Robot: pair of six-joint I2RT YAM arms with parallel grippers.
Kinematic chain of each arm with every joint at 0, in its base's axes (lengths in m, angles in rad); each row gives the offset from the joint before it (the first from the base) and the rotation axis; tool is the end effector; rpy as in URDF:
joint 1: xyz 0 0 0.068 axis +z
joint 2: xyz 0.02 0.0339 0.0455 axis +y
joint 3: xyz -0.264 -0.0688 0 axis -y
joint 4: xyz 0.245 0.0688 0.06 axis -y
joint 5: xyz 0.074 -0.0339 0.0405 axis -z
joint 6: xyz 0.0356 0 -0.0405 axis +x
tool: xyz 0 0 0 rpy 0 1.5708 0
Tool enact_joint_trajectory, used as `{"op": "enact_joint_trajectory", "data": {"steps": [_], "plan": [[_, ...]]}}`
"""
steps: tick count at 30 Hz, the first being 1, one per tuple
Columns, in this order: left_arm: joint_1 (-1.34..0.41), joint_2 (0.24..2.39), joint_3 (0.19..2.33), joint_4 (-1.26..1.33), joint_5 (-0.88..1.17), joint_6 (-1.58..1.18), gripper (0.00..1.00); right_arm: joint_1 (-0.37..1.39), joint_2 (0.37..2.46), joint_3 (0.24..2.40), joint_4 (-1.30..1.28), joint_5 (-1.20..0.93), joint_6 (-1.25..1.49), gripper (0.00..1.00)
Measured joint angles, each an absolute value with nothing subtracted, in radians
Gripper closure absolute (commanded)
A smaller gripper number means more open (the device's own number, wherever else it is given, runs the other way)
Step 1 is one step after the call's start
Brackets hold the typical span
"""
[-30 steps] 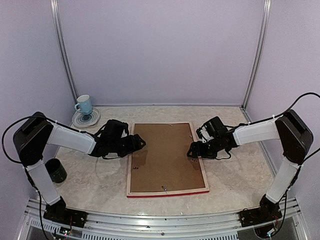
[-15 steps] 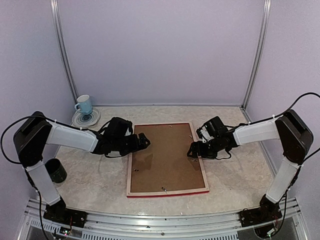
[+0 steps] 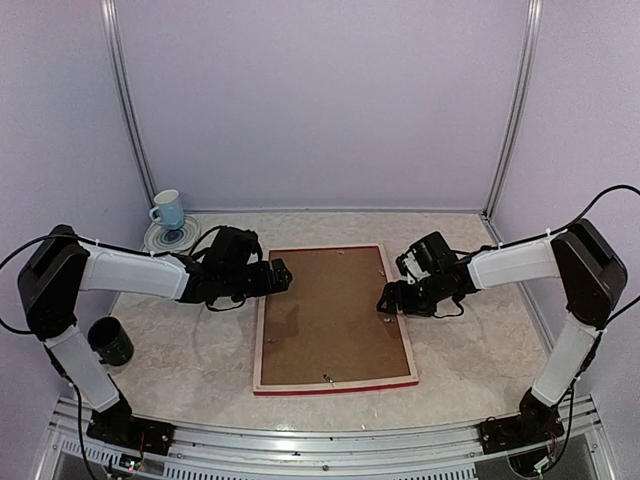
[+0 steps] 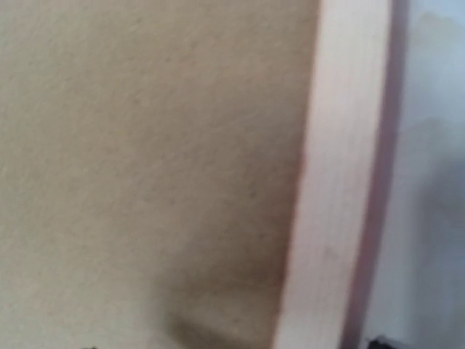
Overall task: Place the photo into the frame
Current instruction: Move the backboard to the frame body, then press the fastener onto the backboard.
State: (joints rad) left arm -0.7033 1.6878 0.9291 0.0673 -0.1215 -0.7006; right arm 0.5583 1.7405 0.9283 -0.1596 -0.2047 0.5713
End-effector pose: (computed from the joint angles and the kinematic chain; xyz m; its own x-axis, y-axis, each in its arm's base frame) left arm 0.2729 -0.2257 0.1810 -0.7397 -0.2118 -0.6387 0.1228 0.8908 -0.4376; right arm 0.2829 0.1852 0.1473 -0.9223 0.0482 -0.3835 -0.1393 0.8841 0.4461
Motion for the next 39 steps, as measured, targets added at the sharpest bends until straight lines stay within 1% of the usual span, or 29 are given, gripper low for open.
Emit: {"op": "enact_joint_trajectory", "data": {"steps": [9, 13, 18, 23, 28, 39], "plan": [[-0.665, 1.722, 0.957, 0.052, -0.143, -0.642, 0.01, 0.506, 1.739, 0.960, -0.212, -0.175, 0.543, 0.20], [-0.630, 1.752, 0.968, 0.042, -0.142, -0.616, 0.01, 0.488, 1.753, 1.038, -0.247, -0.139, 0.521, 0.20], [-0.597, 1.797, 1.008, 0.035, -0.139, -0.587, 0.01, 0.487, 1.822, 1.175, -0.286, -0.076, 0.486, 0.20], [-0.585, 1.836, 1.026, 0.037, -0.133, -0.560, 0.07, 0.487, 1.903, 1.290, -0.324, -0.019, 0.459, 0.20], [-0.583, 1.878, 1.065, 0.037, -0.125, -0.527, 0.10, 0.487, 1.940, 1.350, -0.341, 0.021, 0.441, 0.20], [-0.583, 1.932, 1.123, 0.029, -0.114, -0.488, 0.23, 0.487, 1.942, 1.352, -0.339, 0.023, 0.437, 0.20]]}}
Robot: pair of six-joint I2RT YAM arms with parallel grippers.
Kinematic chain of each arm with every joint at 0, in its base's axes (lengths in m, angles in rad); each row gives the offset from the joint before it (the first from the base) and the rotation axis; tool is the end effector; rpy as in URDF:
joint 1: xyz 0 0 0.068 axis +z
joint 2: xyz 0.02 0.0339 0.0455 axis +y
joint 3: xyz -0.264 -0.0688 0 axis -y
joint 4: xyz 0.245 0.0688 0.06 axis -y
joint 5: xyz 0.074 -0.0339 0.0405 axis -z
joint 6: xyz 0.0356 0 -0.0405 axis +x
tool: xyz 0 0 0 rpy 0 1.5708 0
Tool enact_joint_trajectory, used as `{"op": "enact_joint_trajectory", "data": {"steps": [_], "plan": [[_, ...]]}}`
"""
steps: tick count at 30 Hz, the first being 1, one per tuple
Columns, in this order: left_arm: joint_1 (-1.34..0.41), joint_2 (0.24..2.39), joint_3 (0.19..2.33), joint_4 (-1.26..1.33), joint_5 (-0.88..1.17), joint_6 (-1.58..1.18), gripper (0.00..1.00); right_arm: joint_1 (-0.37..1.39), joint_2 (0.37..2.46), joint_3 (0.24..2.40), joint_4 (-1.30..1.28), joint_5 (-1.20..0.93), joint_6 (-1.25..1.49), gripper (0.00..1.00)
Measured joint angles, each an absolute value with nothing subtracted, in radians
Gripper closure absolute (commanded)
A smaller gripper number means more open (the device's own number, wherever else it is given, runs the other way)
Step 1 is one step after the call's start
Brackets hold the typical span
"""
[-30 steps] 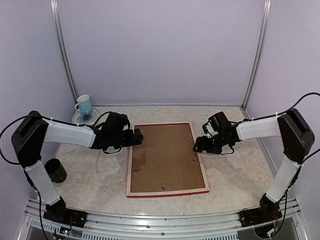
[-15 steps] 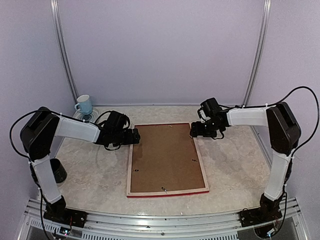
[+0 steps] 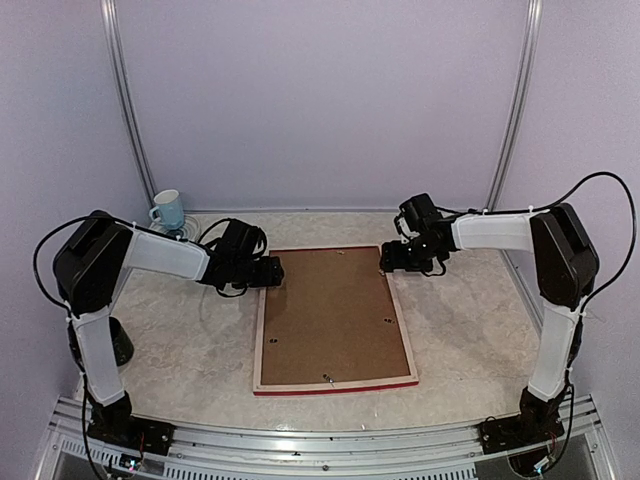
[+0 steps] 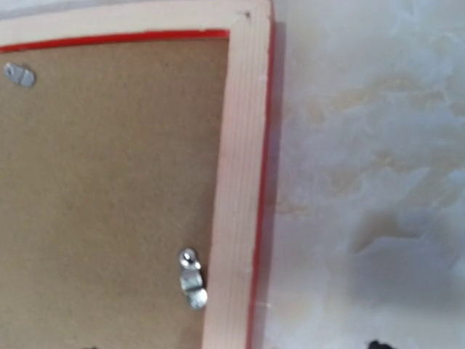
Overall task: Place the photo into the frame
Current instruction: Press the fastener onto the backboard.
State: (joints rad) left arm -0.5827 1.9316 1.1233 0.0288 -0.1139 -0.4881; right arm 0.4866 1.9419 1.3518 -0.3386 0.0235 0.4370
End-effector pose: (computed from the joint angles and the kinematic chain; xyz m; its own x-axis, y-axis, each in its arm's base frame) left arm 0.3392 -0.2187 0.1479 -0.7431 -0.0682 -0.6657 0.1480 0.9534 -0.2630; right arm 0.3702 0.1949 0.1853 -0.8340 0.0375 -0.5506 -0.1127 0.9651 0.2364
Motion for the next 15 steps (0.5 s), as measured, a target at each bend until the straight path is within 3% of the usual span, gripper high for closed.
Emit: {"op": "enact_joint_trajectory", "data": {"steps": [6, 9, 15], "plan": [[-0.583, 1.959, 1.123, 0.010, -0.113, -0.485, 0.27, 0.487, 1.940, 1.303, -0.328, 0.017, 0.438, 0.20], [-0.583, 1.959, 1.123, 0.003, -0.115, -0.485, 0.34, 0.487, 1.939, 1.280, -0.324, 0.013, 0.438, 0.20], [-0.583, 1.964, 1.137, -0.017, -0.122, -0.485, 0.36, 0.487, 1.939, 1.264, -0.318, 0.005, 0.439, 0.21]]}}
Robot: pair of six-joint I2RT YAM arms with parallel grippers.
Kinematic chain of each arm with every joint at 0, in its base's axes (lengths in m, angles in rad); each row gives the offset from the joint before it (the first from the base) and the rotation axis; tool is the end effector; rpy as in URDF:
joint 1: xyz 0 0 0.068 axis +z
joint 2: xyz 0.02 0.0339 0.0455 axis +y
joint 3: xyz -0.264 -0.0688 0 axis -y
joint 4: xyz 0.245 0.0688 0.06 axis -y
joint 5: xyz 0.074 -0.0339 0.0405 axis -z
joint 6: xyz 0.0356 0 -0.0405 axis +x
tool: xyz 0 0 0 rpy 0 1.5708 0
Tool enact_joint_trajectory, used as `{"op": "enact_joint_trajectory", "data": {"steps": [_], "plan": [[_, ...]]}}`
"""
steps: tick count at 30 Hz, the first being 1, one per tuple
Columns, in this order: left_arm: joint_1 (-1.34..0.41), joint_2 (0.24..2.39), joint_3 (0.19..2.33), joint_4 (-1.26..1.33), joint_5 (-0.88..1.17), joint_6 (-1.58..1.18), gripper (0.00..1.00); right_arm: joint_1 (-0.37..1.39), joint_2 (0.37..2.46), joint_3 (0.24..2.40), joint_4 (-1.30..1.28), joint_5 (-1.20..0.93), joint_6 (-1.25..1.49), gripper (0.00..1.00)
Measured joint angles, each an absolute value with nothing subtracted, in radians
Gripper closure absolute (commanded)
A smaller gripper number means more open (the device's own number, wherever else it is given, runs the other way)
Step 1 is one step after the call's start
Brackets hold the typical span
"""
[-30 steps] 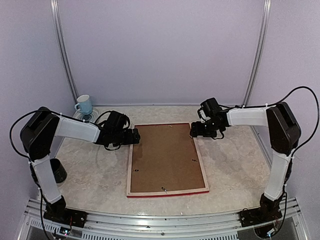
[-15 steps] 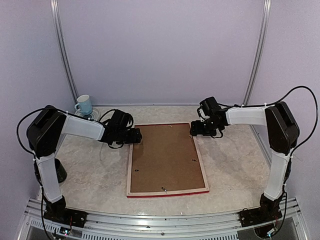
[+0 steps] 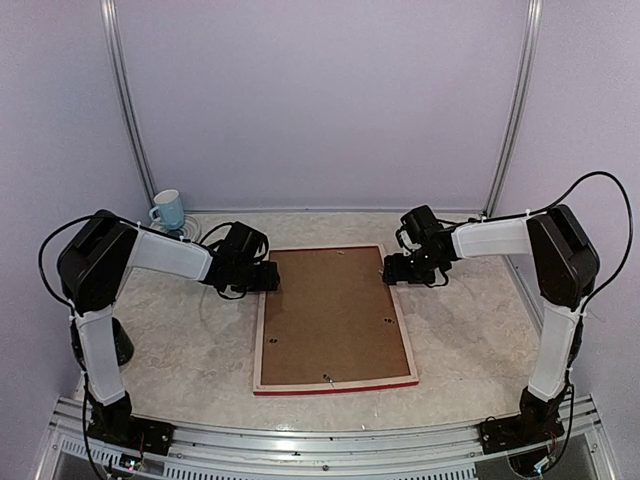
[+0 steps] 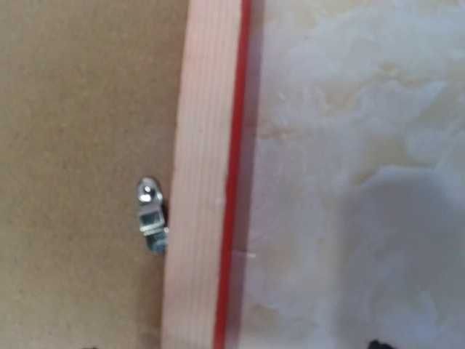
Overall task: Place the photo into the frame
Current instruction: Press the fastener onto the backboard.
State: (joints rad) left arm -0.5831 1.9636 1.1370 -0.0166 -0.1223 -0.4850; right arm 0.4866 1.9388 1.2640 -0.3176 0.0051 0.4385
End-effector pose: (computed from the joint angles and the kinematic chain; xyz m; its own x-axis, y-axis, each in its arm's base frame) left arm 0.3395 -0.2187 0.1362 -0.7747 -0.0433 -0.6308 0.1329 0.9642 -0.2295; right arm 0.3569 0.1886 0.1618 -0.8676 0.0213 -0.4968 -0.1069 0.9677 0.2282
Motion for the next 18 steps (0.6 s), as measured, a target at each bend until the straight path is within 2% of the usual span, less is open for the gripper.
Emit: {"op": "enact_joint_trajectory", "data": {"steps": [9, 18], "plan": [[-0.585, 1.965, 1.137, -0.047, -0.144, -0.485, 0.41, 0.487, 1.933, 1.257, -0.286, -0.034, 0.443, 0.21], [-0.587, 1.965, 1.138, -0.062, -0.167, -0.486, 0.41, 0.487, 1.930, 1.234, -0.271, -0.062, 0.447, 0.21]]}}
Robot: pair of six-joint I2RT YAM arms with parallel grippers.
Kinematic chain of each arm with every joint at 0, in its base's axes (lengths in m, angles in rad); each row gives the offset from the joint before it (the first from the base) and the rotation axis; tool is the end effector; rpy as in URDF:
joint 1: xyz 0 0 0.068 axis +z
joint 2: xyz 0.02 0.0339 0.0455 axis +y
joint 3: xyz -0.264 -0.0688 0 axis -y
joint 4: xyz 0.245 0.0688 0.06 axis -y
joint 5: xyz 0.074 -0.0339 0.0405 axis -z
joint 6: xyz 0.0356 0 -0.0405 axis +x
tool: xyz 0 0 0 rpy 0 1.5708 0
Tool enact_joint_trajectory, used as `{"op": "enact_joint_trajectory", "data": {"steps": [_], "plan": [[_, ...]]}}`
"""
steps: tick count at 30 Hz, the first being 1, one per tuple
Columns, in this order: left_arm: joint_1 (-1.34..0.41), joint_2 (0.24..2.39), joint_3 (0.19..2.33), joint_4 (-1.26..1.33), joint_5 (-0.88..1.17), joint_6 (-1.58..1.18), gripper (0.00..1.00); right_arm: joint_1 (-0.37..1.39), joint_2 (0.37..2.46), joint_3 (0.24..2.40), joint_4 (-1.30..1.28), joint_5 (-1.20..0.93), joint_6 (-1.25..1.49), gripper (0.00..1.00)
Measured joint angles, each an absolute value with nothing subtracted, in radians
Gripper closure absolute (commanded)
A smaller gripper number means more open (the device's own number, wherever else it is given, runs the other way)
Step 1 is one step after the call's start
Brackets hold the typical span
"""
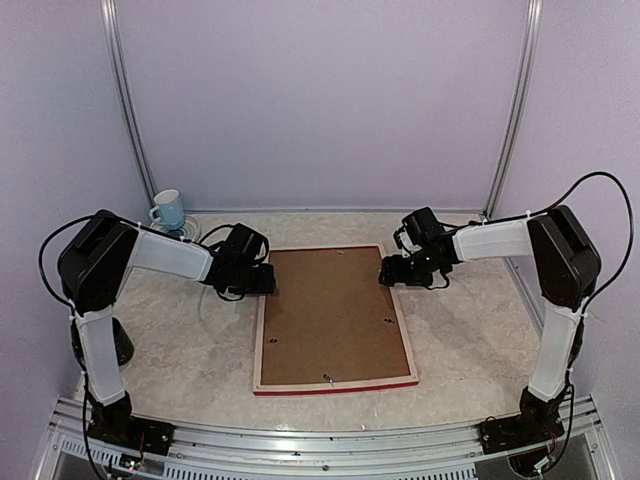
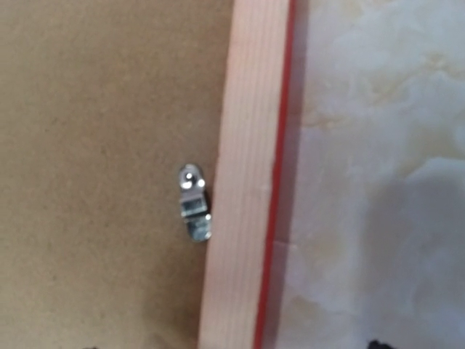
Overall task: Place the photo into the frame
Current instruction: Press the fastener onto the backboard.
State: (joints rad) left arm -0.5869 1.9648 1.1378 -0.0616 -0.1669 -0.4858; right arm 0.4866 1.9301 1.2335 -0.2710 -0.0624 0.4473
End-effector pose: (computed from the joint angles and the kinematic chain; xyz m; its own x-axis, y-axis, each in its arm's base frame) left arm 0.3365 -0.2167 0.1329 -0.7858 -0.0304 -0.6178 0.1040 0.9781 -0.1804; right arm 0.3538 0.1897 0.1593 -0.8717 0.0272 -0.4893 -0.1341 0.9471 0.2917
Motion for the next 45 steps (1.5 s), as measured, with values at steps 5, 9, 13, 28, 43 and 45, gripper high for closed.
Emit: {"op": "enact_joint_trajectory", "data": {"steps": [5, 9, 13, 28, 43, 45], "plan": [[-0.589, 1.969, 1.142, -0.063, -0.170, -0.486, 0.42, 0.487, 1.926, 1.231, -0.265, -0.070, 0.449, 0.21], [-0.590, 1.980, 1.157, -0.069, -0.168, -0.485, 0.45, 0.487, 1.922, 1.231, -0.262, -0.072, 0.450, 0.21], [-0.590, 1.989, 1.168, -0.070, -0.165, -0.487, 0.48, 0.487, 1.922, 1.231, -0.261, -0.074, 0.451, 0.21], [-0.590, 1.991, 1.168, -0.064, -0.152, -0.493, 0.56, 0.487, 1.922, 1.225, -0.253, -0.075, 0.455, 0.21], [-0.590, 1.991, 1.166, -0.058, -0.143, -0.498, 0.59, 0.487, 1.922, 1.214, -0.242, -0.091, 0.462, 0.21], [-0.590, 1.991, 1.166, -0.058, -0.143, -0.500, 0.59, 0.487, 1.922, 1.214, -0.242, -0.093, 0.462, 0.21]]}}
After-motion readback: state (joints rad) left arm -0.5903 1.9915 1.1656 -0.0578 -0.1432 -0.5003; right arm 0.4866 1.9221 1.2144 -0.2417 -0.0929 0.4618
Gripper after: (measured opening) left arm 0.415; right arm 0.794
